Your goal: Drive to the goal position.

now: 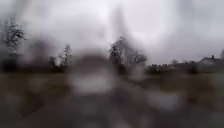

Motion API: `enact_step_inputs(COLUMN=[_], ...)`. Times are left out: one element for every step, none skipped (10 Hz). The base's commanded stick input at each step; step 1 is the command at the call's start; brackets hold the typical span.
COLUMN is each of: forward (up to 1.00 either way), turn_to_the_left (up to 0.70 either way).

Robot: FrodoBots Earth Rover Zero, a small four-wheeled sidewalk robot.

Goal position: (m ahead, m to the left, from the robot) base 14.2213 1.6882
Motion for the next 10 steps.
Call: enact_step_inputs(forward=[0.85,0.85,0.85,0.85,0.85,0.85,0.85,0.85,0.85,0.85], turn_to_the_left=[0.00,0.00,0.00,0.00,0.00,0.00,0.00,0.00,0.00,0.00])
